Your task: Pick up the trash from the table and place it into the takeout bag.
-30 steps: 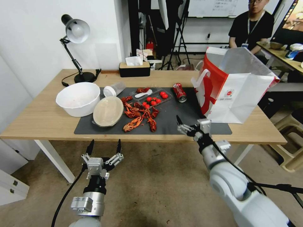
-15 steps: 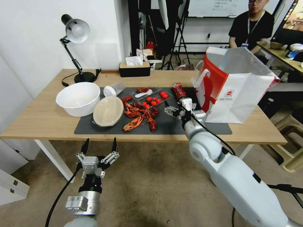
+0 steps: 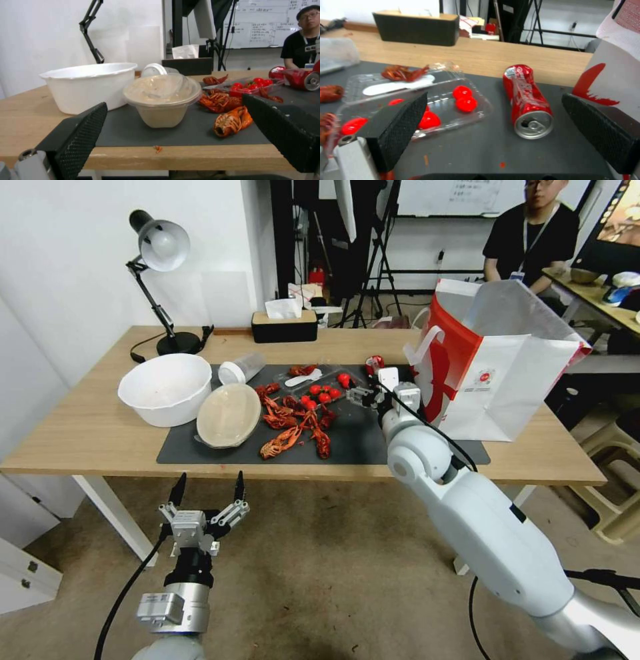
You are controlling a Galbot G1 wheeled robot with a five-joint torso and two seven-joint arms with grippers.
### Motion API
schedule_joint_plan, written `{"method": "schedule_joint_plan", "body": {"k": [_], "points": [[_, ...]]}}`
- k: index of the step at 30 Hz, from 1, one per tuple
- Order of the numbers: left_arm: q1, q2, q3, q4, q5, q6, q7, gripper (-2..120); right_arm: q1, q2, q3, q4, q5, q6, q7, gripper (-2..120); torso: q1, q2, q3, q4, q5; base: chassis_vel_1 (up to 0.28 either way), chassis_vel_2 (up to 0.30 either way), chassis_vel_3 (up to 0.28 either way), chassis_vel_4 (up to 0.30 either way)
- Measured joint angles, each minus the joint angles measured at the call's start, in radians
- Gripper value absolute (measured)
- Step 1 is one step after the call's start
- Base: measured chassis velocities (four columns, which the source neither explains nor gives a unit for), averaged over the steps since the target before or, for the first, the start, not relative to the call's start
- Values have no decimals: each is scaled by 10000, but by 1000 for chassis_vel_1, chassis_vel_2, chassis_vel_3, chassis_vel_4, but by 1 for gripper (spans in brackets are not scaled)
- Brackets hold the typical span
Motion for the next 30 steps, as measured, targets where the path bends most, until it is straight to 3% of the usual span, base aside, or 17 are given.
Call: {"method": "schedule_joint_plan", "body": {"k": [30], "points": [[146, 82, -147, -234, -92, -7, 41, 100, 1980, 519, -306, -2628, 1204, -1022, -143, 100, 0, -1, 0, 0, 0, 0, 0, 0, 0]]}}
